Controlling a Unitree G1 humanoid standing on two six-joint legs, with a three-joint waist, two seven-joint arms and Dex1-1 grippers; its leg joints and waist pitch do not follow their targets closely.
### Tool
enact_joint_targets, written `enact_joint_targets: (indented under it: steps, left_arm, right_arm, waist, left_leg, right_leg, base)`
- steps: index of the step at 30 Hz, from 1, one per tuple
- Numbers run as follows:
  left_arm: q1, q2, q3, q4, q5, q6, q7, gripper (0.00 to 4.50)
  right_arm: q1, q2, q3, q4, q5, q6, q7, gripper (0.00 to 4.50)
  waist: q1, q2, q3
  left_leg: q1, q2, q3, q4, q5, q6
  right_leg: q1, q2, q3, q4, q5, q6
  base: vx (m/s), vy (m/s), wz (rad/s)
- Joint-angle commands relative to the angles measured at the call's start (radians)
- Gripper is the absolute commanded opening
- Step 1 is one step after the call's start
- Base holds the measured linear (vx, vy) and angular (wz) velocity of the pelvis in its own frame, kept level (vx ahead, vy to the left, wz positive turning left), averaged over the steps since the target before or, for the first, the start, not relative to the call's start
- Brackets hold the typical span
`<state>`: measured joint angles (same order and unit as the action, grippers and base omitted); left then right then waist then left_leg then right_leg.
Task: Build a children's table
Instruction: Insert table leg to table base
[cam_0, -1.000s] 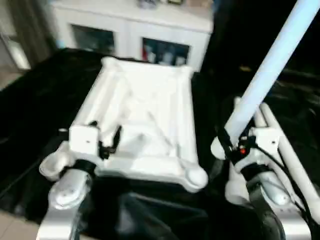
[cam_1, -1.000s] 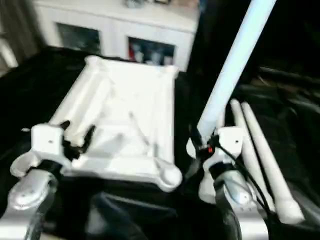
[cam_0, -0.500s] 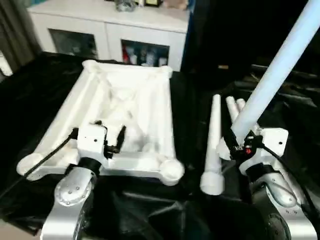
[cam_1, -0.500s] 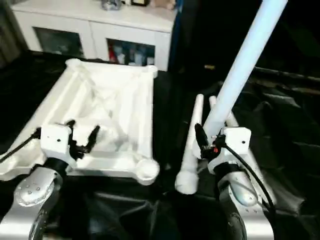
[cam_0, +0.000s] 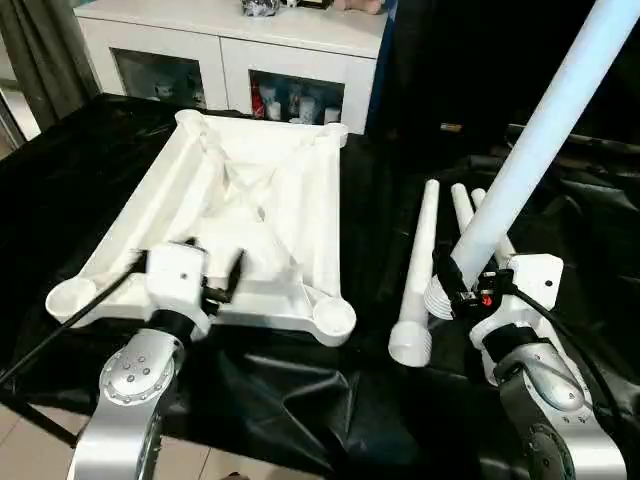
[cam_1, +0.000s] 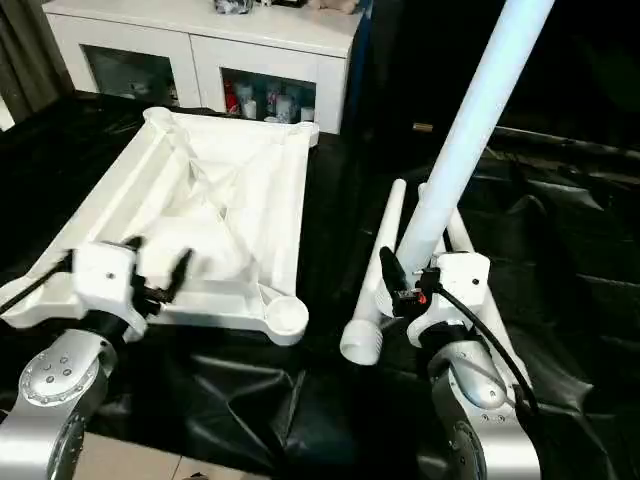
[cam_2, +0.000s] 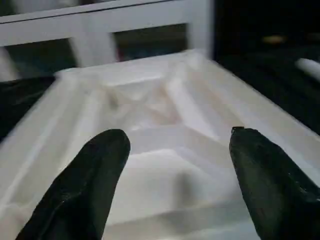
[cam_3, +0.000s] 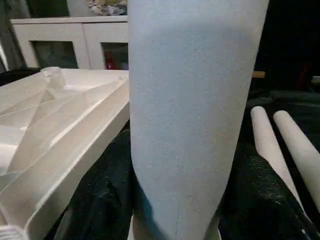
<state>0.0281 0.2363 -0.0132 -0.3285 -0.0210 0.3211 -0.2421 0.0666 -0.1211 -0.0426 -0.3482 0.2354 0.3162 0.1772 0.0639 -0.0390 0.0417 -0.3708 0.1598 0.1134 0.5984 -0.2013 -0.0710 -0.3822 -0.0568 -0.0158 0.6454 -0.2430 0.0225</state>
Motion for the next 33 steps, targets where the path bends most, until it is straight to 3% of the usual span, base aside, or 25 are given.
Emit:
enact_joint_targets:
  steps: [1,5,7,8,12,15,16,20,22,25,33]
  left_arm:
    - [-0.018,0.032,-0.036,0.002,-0.02,-0.023,-0.083,3.68]
    - [-0.115,0.118,-0.08,0.051,-0.076,-0.096,-0.288,3.68]
    - [-0.156,0.143,-0.092,0.072,-0.134,-0.091,-0.396,3.87]
    - [-0.179,0.167,-0.104,0.073,-0.183,-0.041,-0.478,3.97]
    - [-0.238,0.244,-0.163,0.116,-0.193,-0.002,-0.634,4.17]
    - [-0.332,0.31,-0.234,0.232,-0.164,-0.004,-0.777,4.42]
    - [-0.38,0.316,-0.256,0.303,-0.132,-0.053,-0.811,4.42]
    - [-0.463,0.329,-0.282,0.412,-0.102,-0.111,-0.872,4.42]
    - [-0.488,0.341,-0.295,0.452,-0.088,-0.134,-0.895,4.42]
    - [-0.524,0.353,-0.315,0.526,-0.07,-0.164,-0.923,4.14]
    - [-0.565,0.353,-0.323,0.646,-0.056,-0.227,-0.986,3.53]
  right_arm:
    - [-0.023,-0.013,0.001,-0.003,0.011,-0.003,0.019,1.88]
    - [-0.071,-0.05,0.013,0.032,0.035,0.001,0.092,1.88]
    - [-0.091,-0.069,0.018,0.047,0.047,0.003,0.13,1.88]
    - [-0.103,-0.082,0.02,0.057,0.054,0.004,0.155,1.88]
    - [-0.129,-0.12,0.031,0.089,0.065,0.003,0.227,1.88]
    - [-0.148,-0.166,0.038,0.126,0.066,-0.016,0.302,1.88]
    - [-0.155,-0.18,0.033,0.14,0.075,-0.017,0.325,1.88]
    - [-0.18,-0.2,0.022,0.151,0.094,-0.003,0.353,1.88]
    - [-0.193,-0.203,0.024,0.158,0.094,-0.005,0.358,1.88]
    - [-0.199,-0.207,0.03,0.17,0.084,-0.018,0.369,1.88]
    - [-0.164,-0.182,0.029,0.141,0.107,-0.003,0.35,1.88]
  waist:
    - [0.005,-0.003,-0.029]
    - [0.003,0.004,-0.033]
    - [0.004,0.001,-0.034]
    - [0.004,-0.002,-0.035]
    - [0.004,-0.005,-0.041]
    - [0.008,-0.006,-0.047]
    - [0.008,-0.011,-0.048]
    - [0.018,-0.016,-0.046]
    - [0.02,-0.009,-0.047]
    - [0.022,-0.006,-0.045]
    - [0.032,-0.006,-0.047]
  left_leg:
    - [0.004,0.04,-0.004,-0.087,-0.335,-0.02]
    - [0.007,0.043,0.0,-0.091,-0.326,-0.026]
    - [0.006,0.045,0.002,-0.091,-0.31,-0.029]
    - [0.006,0.044,0.005,-0.09,-0.296,-0.03]
    - [0.003,0.043,0.013,-0.083,-0.194,-0.012]
    - [0.008,0.041,0.019,-0.077,-0.131,0.006]
    - [0.007,0.041,0.021,-0.074,-0.108,0.013]
    - [0.011,0.049,0.03,-0.074,-0.106,0.022]
    - [0.013,0.053,0.03,-0.076,-0.111,0.009]
    - [0.017,0.052,0.034,-0.077,-0.147,-0.005]
    - [0.017,0.056,0.034,-0.078,-0.148,-0.016]
  right_leg:
    - [0.016,-0.062,0.039,-0.119,-0.412,-0.048]
    - [0.015,-0.058,0.038,-0.106,-0.281,-0.08]
    - [0.019,-0.061,0.037,-0.1,-0.238,-0.098]
    - [0.019,-0.061,0.038,-0.097,-0.207,-0.11]
    - [0.029,-0.058,0.036,-0.082,-0.064,-0.141]
    - [0.034,-0.057,0.035,-0.076,0.008,-0.158]
    - [0.037,-0.058,0.034,-0.074,0.037,-0.168]
    - [0.039,-0.067,0.034,-0.075,0.016,-0.19]
    - [0.038,-0.068,0.033,-0.072,0.007,-0.197]
    - [0.033,-0.065,0.035,-0.077,-0.02,-0.194]
    - [0.035,-0.069,0.035,-0.073,0.014,-0.211]
  base:
    - [0.0,0.0,0.0]
    - [0.0,0.0,0.0]
    - [0.0,0.0,0.0]
    - [0.0,0.0,0.0]
    - [0.0,0.0,0.0]
    - [0.0,0.0,0.0]
    - [0.0,0.0,0.0]
    - [0.0,0.0,0.0]
    - [0.0,0.0,0.0]
    - [0.0,0.0,0.0]
    - [0.0,0.0,0.0]
